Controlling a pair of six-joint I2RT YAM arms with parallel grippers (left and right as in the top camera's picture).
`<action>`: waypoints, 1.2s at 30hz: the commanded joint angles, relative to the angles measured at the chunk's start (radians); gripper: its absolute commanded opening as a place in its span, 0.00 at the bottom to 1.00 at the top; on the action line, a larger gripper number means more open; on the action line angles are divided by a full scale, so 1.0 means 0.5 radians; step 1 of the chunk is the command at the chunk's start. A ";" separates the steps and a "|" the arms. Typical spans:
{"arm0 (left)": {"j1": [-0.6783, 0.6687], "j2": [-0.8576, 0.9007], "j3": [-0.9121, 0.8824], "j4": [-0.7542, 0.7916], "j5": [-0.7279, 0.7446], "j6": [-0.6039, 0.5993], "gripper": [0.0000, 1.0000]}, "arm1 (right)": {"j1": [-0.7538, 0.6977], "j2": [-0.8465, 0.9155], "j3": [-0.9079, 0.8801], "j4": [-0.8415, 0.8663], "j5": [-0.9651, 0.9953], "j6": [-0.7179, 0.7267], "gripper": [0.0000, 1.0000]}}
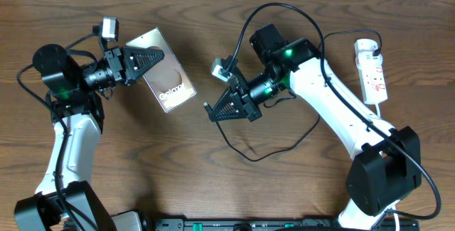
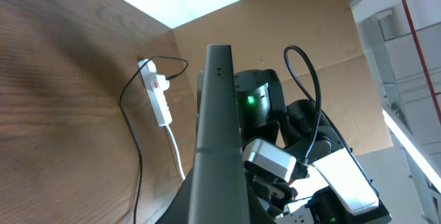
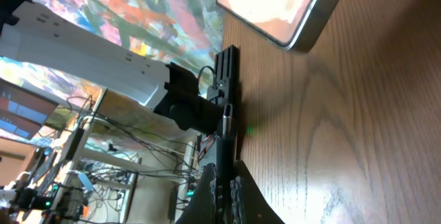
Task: Plug charger to phone and switch on socket
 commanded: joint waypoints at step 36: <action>0.116 -0.034 0.063 0.500 0.047 -0.297 0.07 | 0.066 0.401 -0.078 0.773 -0.661 0.395 0.01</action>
